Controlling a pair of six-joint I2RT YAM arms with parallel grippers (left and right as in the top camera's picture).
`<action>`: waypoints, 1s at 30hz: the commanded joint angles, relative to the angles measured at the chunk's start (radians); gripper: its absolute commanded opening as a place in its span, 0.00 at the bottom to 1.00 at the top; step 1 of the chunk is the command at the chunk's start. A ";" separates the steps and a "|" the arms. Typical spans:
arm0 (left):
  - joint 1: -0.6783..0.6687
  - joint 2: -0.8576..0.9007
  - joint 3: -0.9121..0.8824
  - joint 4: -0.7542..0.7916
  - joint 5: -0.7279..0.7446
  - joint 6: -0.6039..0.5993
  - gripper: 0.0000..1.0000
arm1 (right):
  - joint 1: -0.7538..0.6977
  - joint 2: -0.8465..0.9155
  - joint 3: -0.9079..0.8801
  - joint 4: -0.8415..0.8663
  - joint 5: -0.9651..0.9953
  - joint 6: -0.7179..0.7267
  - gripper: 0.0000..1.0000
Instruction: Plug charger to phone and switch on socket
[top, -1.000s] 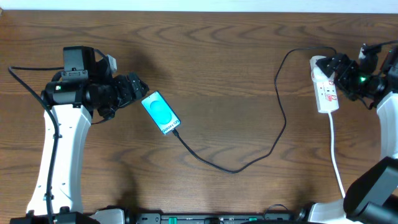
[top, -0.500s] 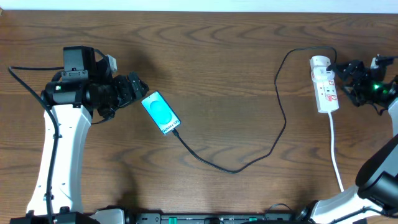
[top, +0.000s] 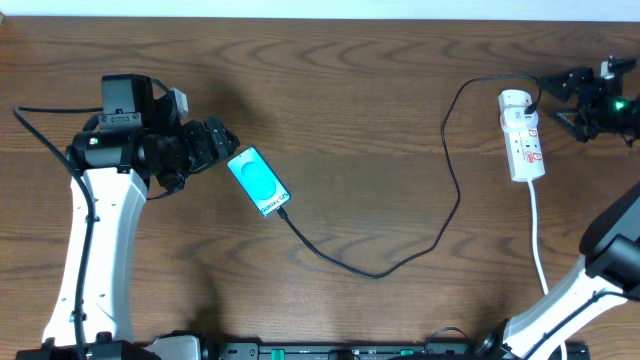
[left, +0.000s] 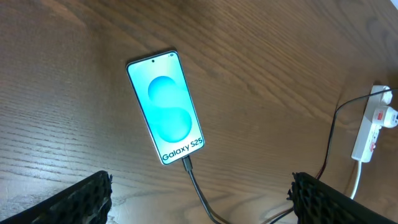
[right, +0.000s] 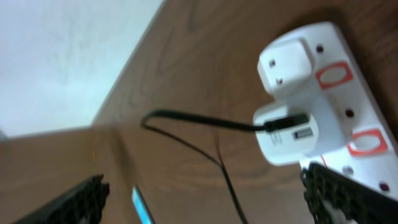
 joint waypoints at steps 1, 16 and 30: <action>0.003 -0.006 -0.004 -0.002 -0.014 0.021 0.92 | 0.007 0.043 0.063 -0.057 0.061 -0.101 0.99; 0.003 -0.006 -0.004 -0.002 -0.014 0.021 0.93 | 0.008 0.068 0.066 -0.129 0.196 -0.162 0.99; 0.003 -0.006 -0.004 -0.002 -0.014 0.021 0.93 | 0.008 0.166 0.066 -0.118 0.137 -0.176 0.99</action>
